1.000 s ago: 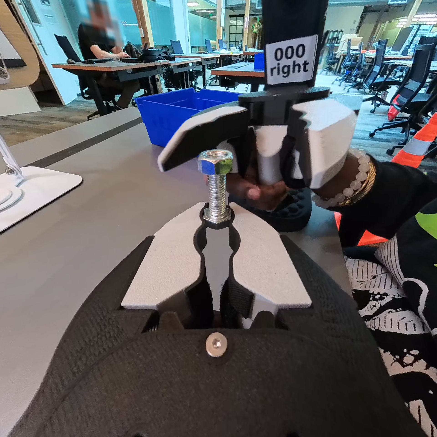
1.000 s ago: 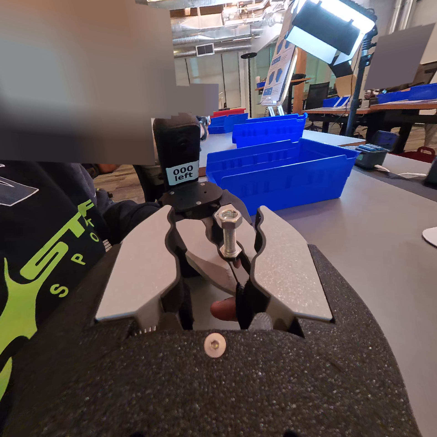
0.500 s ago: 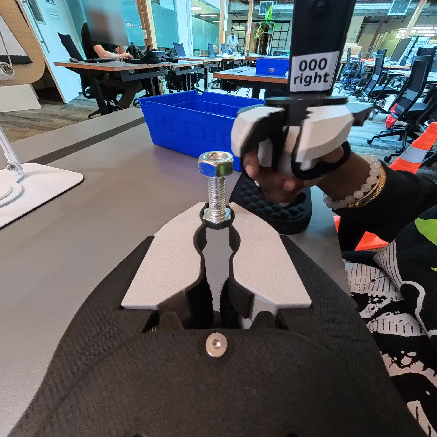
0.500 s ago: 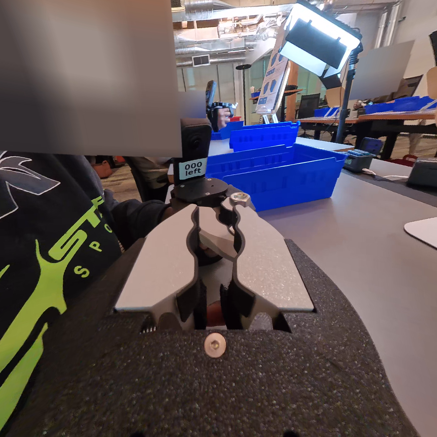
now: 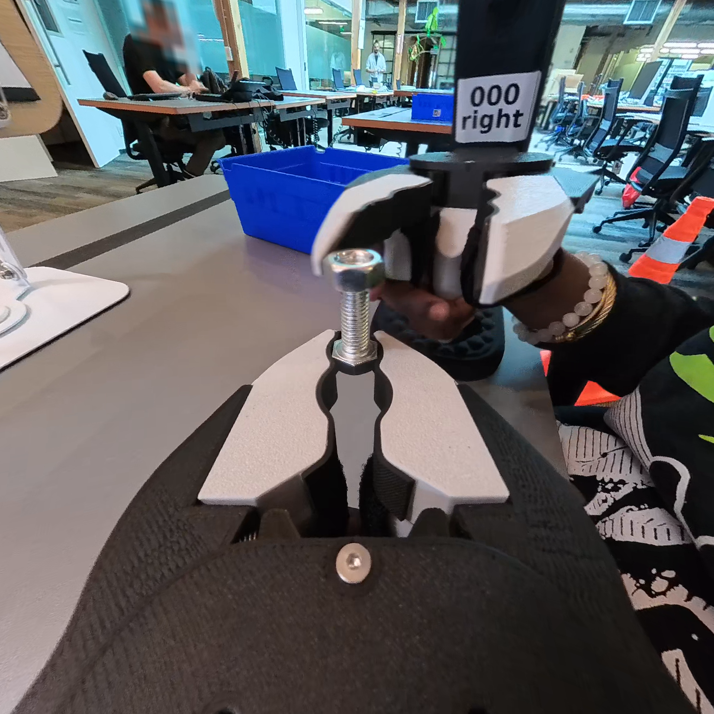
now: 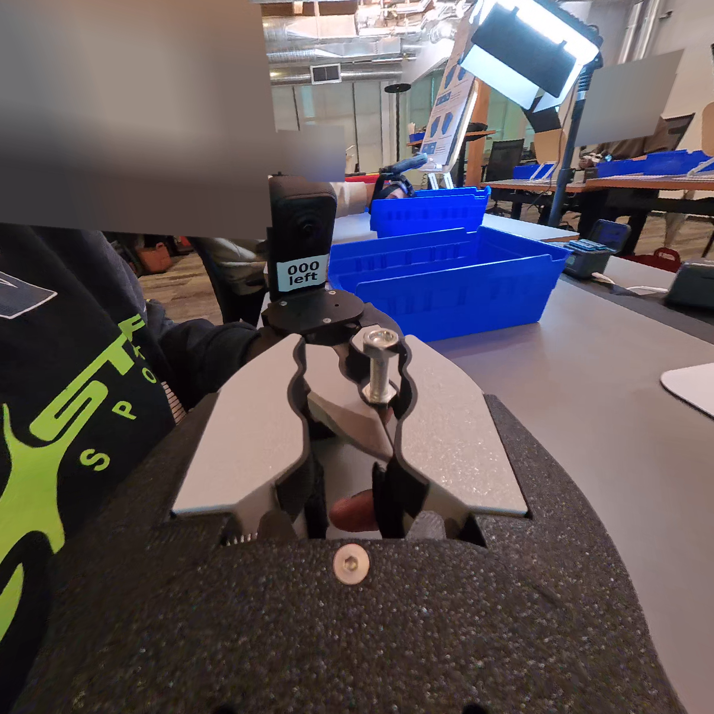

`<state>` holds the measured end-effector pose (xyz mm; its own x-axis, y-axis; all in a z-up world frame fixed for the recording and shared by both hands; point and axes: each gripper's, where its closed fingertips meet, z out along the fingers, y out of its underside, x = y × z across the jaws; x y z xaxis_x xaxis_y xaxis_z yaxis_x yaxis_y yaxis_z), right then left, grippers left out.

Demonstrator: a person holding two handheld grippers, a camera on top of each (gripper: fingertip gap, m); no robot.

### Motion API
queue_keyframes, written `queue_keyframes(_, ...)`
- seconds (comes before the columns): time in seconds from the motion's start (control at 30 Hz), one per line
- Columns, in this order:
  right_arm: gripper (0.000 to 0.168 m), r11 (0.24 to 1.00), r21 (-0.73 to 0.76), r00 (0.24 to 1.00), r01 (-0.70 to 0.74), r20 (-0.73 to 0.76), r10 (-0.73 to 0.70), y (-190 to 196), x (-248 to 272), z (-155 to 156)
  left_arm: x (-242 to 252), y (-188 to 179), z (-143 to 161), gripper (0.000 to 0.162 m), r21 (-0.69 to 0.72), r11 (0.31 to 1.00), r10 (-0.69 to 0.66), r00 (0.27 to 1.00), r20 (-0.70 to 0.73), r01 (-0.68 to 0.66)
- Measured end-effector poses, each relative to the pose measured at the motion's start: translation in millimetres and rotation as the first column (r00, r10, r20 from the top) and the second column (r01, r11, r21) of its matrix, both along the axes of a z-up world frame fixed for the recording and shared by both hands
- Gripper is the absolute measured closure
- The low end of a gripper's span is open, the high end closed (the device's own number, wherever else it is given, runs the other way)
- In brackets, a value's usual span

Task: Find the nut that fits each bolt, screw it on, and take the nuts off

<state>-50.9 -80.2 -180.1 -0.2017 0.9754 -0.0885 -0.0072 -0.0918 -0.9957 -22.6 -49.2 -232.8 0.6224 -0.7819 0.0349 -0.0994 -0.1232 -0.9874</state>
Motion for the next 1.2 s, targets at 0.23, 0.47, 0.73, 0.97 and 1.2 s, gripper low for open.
queue_keyframes(0.23, 0.151, 1.000, -0.014, 0.999, 0.025, -0.033, -0.026, 4, 23, 1, 0, 0, 1, 0.148, 0.002, 1.000, 0.002, 1.000, 0.003, -0.002)
queue_keyframes(0.47, 0.118, 1.000, -0.011, 1.000, 0.010, -0.010, -0.010, 5, -5, -2, 2, -2, 0, 0.148, 0.005, 1.000, -0.012, 1.000, -0.009, 0.012)
queue_keyframes(0.73, 0.120, 1.000, 0.027, 1.000, -0.013, 0.016, 0.012, -2, -10, -3, 1, -1, 0, 0.148, 0.001, 1.000, -0.008, 1.000, -0.003, 0.008)
queue_keyframes(0.97, 0.155, 1.000, 0.000, 0.999, 0.004, -0.032, -0.004, 2, 20, 2, -1, 0, 1, 0.148, -0.002, 1.000, 0.002, 1.000, 0.007, -0.002)
queue_keyframes(1.2, 0.126, 1.000, -0.009, 1.000, 0.021, -0.021, -0.021, 8, 3, -2, 1, -2, 0, 0.148, 0.005, 1.000, -0.009, 1.000, 0.000, 0.009)
